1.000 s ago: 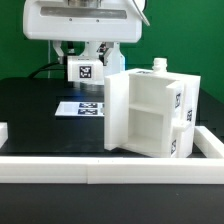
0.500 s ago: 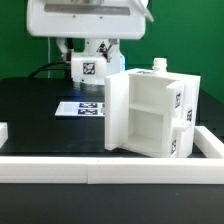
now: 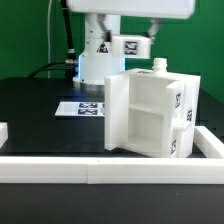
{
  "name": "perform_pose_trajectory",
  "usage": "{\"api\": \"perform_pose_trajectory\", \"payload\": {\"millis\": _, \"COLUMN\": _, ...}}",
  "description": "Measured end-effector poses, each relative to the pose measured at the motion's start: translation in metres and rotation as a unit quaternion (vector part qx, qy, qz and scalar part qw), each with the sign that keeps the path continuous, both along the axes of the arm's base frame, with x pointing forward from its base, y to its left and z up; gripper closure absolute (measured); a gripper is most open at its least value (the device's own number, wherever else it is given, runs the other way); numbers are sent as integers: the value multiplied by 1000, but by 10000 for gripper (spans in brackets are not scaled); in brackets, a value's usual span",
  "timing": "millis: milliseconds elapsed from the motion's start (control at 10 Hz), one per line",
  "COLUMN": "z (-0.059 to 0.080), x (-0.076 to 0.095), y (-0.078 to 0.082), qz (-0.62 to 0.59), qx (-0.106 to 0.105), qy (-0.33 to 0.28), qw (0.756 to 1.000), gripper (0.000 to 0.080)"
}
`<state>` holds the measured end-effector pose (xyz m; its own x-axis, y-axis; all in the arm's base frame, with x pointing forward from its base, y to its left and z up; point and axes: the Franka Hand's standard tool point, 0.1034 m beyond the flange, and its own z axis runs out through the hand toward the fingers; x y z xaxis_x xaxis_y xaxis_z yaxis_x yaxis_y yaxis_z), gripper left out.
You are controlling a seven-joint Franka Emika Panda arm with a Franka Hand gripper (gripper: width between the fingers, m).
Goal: Assemble cabinet
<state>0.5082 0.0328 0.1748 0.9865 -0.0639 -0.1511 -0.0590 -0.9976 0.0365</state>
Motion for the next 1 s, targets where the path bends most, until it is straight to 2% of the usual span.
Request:
{"api": "perform_pose_trajectory", "payload": {"millis": 100, "z": 0, "x": 6, "y": 8, "qz": 4, "qx": -1, "qy": -3, "qw": 1000, "gripper": 240}}
{"api": "perform_pose_trajectory", "payload": {"millis": 500, "z": 0, "x": 6, "y": 6, "qz": 5, "qx": -1, "qy": -3, "qw": 1000, "gripper": 240}}
{"api": "perform_pose_trajectory", "payload": {"millis": 700, "z": 0, "x": 8, "y": 13, "qz": 13, "qx": 0, "qy": -6, "qw": 1000, "gripper": 240}}
{"api": "perform_pose_trajectory", "payload": {"millis": 1000, "z": 0, "x": 24, "y": 18, "qz": 30, "qx": 2, "qy": -13, "qw": 999, "gripper": 240}}
